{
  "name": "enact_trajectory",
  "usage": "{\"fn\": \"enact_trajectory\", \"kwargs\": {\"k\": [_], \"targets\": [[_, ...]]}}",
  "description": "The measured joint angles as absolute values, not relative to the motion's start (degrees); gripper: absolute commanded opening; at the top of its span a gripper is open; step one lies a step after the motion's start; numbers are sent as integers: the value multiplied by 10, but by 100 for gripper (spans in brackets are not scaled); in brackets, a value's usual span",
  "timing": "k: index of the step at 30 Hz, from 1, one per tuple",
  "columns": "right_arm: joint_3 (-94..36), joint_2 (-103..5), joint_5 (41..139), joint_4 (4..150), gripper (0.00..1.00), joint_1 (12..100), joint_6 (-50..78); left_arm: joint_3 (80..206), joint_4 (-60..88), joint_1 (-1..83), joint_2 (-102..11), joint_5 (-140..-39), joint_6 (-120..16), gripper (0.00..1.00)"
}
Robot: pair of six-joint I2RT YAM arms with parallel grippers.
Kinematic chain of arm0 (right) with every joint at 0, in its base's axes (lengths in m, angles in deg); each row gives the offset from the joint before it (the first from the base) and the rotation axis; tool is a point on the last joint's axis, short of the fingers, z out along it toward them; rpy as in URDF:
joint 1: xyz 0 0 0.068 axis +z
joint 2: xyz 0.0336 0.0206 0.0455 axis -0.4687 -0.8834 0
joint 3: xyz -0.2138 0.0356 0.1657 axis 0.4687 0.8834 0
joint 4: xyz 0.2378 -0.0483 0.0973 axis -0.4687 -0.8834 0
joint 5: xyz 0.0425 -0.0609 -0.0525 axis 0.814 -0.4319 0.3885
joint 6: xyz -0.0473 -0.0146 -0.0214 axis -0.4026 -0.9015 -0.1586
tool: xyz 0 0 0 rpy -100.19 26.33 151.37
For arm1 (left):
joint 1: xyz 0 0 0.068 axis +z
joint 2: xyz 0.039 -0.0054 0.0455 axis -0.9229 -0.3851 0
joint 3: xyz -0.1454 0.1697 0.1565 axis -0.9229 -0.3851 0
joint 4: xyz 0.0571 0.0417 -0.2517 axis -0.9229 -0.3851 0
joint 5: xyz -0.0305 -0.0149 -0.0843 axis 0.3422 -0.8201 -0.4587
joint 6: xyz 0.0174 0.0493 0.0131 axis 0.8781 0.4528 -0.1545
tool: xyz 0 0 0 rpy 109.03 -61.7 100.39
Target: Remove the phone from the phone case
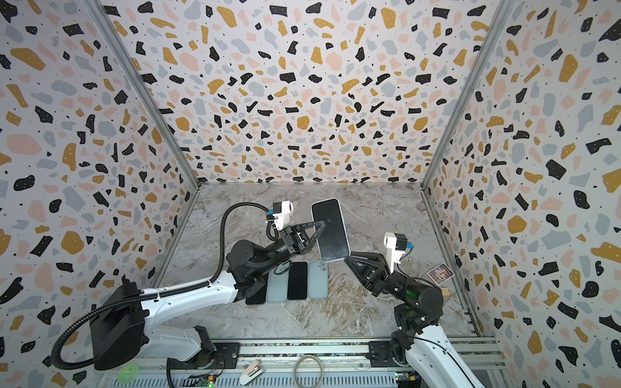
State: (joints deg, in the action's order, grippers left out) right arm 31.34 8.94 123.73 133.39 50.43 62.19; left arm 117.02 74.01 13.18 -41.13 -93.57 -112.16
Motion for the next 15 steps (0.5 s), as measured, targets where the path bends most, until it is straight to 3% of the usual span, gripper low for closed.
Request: {"fn": "enact_trajectory", "kwargs": {"k": [7, 15], "targets": [[308, 89, 1236, 1335, 27, 504, 623, 1170, 739, 132, -411, -934, -1113, 0], [308, 80, 1234, 1339, 17, 504, 631, 1170, 739, 132, -411, -931, -1110, 0]]}}
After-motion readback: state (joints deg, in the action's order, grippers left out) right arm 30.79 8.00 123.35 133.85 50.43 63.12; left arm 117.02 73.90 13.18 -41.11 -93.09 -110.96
